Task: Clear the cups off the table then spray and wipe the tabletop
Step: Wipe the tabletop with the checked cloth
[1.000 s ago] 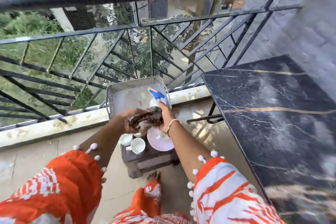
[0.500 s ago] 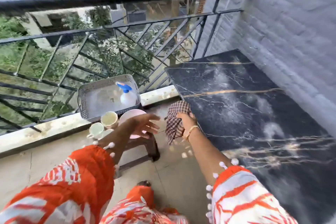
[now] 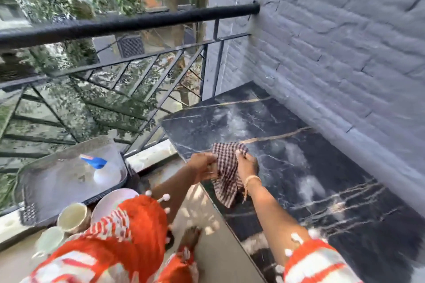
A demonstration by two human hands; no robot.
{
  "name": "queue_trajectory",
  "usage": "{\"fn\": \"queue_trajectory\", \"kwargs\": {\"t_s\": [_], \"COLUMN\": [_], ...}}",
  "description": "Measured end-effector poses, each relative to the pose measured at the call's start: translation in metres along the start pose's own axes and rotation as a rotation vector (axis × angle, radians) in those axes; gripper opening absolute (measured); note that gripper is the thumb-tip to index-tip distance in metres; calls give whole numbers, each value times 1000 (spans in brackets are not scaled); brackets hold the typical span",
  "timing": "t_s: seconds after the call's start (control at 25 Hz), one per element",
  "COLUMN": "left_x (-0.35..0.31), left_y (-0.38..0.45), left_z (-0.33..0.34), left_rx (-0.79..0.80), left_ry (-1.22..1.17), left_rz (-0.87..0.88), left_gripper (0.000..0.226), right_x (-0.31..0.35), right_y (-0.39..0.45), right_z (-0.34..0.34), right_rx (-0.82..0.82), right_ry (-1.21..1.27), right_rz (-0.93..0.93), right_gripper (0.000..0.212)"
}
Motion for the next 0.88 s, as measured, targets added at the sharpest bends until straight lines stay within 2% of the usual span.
{"fn": "queue_trajectory", "kwargs": {"t_s": [0.12, 0.2, 0.36, 0.48, 0.56, 0.64, 0.68, 0.72, 0.8, 0.88], "left_x": [-38, -62, -105, -140, -158, -171, -176, -179, -180, -185], "left_y": [53, 82, 126, 156, 169, 180, 186, 196, 216, 238], "left_z": [-5, -17, -35, -46, -43, -34, -30, -28, -27, -25], "left_rx": [-77, -111, -116, -212, -232, -219, -218, -218, -225, -238], "left_ry": [94, 252, 408, 757, 975, 1105, 1160, 1214, 1309, 1391], "left_rz": [66, 117, 160, 273, 358, 478, 527, 573, 626, 668], "left_gripper": [30, 32, 26, 17, 15, 22, 26, 30, 38, 42], "right_x": [34, 57, 105, 132, 133, 124, 117, 111, 94, 71], "right_y": [50, 80, 120, 143, 163, 188, 200, 210, 226, 236], "right_z": [9, 24, 53, 61, 64, 68, 74, 85, 112, 128], "right_rx": [-25, 5, 58, -67, -183, -229, -183, -104, 82, 169], "right_ry": [-204, -374, -513, -574, -654, -774, -803, -824, -896, -976], "right_rz": [-123, -192, -401, -552, -554, -447, -411, -429, -515, -548], "right_gripper": [31, 32, 30, 27, 26, 56, 68, 71, 63, 54]}}
Point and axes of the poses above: each hand's wrist, its own y-axis towards the middle knuckle, its own z-axis out of the palm, x = y × z, the point moved 7 cm from there along y, towards the middle knuckle, and after that the axes turned 1 degree about y, right-handed, at the moved point
